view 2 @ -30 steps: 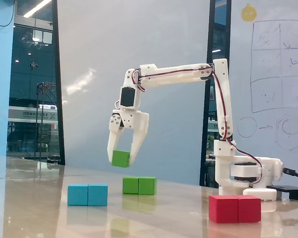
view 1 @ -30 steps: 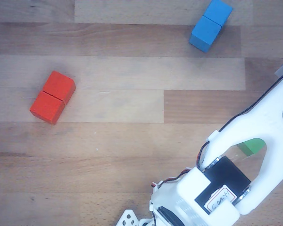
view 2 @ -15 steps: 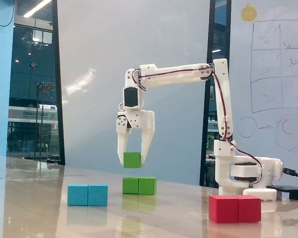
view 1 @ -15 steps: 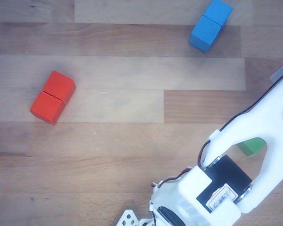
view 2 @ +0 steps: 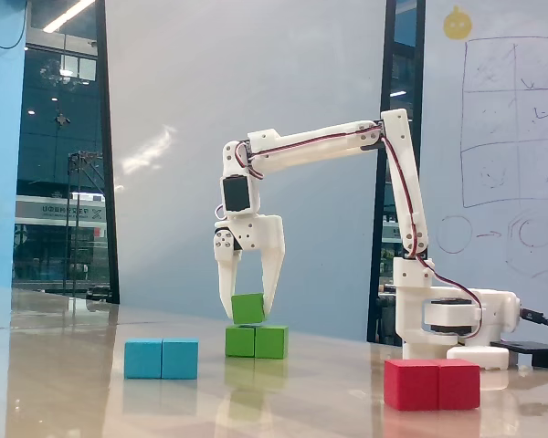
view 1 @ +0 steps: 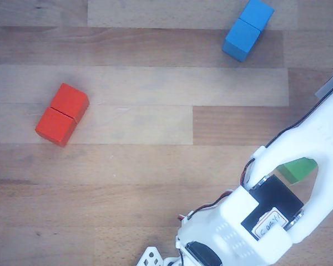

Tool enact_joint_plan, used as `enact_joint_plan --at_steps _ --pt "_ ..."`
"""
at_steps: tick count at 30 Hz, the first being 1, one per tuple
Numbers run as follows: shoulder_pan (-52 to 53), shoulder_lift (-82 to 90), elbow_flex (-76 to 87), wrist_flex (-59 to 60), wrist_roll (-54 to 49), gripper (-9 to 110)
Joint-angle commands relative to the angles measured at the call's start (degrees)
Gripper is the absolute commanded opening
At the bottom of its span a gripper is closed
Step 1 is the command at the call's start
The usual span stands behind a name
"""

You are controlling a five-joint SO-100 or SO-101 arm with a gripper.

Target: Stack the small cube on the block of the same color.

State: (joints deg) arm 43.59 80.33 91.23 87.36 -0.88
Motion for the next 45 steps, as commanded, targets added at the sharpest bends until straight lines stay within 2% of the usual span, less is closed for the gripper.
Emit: enact_joint_plan --at_steps 1,6,22,28,37,45 --pt "0.62 1.41 -0.26 0.18 -0.62 0" --pt "0.62 1.32 0.09 0.18 -0.79 1" --pt "0.79 -0.18 0.18 1.41 -5.45 16" --pt "0.88 -0.09 0.18 1.32 -12.04 27" --pt "0.88 -0.09 0.09 1.23 -12.92 44" --pt "-1.14 1.58 -0.70 0.35 -12.92 46"
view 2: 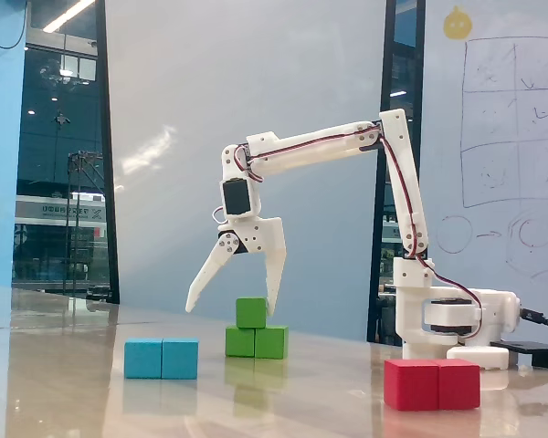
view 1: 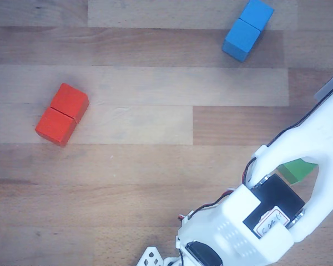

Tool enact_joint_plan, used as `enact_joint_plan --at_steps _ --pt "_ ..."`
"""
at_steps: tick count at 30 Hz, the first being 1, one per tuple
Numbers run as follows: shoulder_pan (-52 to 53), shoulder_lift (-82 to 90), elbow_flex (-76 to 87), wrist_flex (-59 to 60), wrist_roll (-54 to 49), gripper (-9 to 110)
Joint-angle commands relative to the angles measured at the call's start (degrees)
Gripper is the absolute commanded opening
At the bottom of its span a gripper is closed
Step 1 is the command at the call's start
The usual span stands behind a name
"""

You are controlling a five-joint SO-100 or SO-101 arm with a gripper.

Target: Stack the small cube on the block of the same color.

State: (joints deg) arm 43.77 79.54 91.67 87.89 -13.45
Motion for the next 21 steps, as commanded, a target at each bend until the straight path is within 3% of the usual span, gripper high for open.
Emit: enact_joint_plan --at_steps 1,21 --pt "-2.37 3.08 -1.14 -0.18 -0.35 46" --pt "-24.70 13.80 -0.70 -0.26 0.53 46"
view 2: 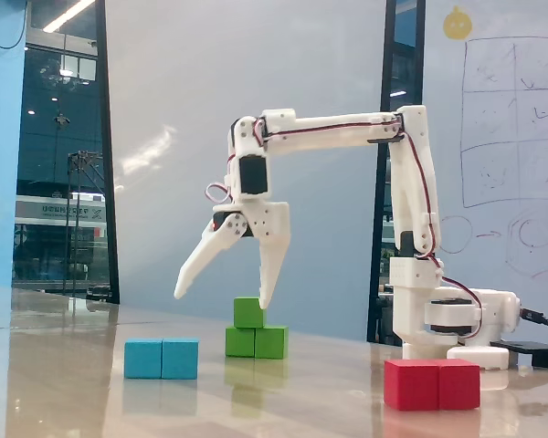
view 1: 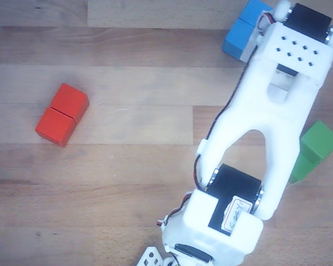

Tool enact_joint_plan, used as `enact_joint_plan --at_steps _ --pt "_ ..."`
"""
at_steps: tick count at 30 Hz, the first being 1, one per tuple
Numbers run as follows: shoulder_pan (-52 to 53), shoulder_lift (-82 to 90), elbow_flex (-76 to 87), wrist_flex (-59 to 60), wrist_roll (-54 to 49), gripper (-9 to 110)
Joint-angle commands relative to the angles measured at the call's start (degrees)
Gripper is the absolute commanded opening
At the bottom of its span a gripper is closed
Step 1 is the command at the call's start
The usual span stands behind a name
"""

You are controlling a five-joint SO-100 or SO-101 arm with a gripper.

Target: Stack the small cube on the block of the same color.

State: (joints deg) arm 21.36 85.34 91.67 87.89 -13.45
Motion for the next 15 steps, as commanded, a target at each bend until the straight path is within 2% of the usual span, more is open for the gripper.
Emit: enact_joint_plan --at_steps 1,6,15 --pt "-2.99 9.23 -0.62 -0.26 0.62 46" --pt "-7.29 13.80 -0.35 -0.26 0.62 39" --pt "-15.29 21.09 5.62 -0.26 0.62 12"
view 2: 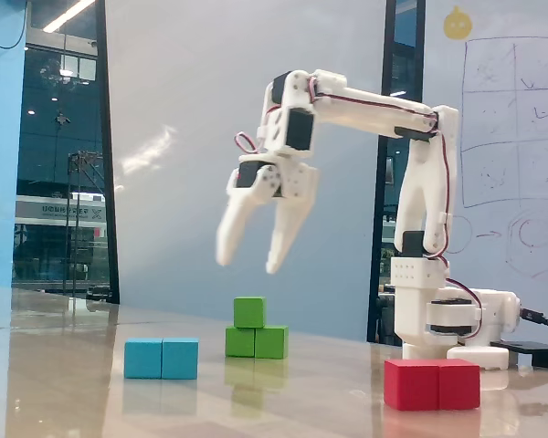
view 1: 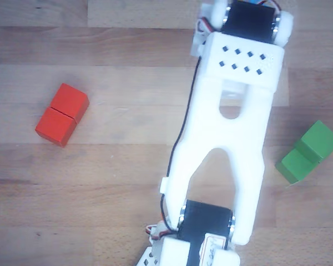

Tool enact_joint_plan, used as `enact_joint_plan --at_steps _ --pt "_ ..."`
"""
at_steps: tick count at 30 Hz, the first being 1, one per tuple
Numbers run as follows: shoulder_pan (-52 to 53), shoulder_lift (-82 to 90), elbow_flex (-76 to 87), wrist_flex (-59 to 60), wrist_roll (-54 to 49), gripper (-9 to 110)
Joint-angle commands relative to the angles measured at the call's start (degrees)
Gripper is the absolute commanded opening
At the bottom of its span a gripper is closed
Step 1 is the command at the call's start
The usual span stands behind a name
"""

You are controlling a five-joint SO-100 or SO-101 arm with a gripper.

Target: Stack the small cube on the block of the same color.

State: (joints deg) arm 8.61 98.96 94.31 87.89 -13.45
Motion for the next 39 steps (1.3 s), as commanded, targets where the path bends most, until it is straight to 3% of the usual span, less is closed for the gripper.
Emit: enact_joint_plan --at_steps 1,5,15,21,26,31,39 --pt "-3.08 9.40 5.45 -0.35 0.62 9" --pt "-3.87 19.86 18.19 -4.04 0.53 -1" --pt "-3.69 46.05 52.47 -27.95 0.53 0" --pt "-4.22 61.70 68.73 -35.86 0.53 0" --pt "-3.78 70.75 76.38 -36.91 0.79 0" --pt "-4.39 78.13 79.01 -35.24 7.82 0" --pt "-5.80 90.62 79.54 -20.92 11.78 0"
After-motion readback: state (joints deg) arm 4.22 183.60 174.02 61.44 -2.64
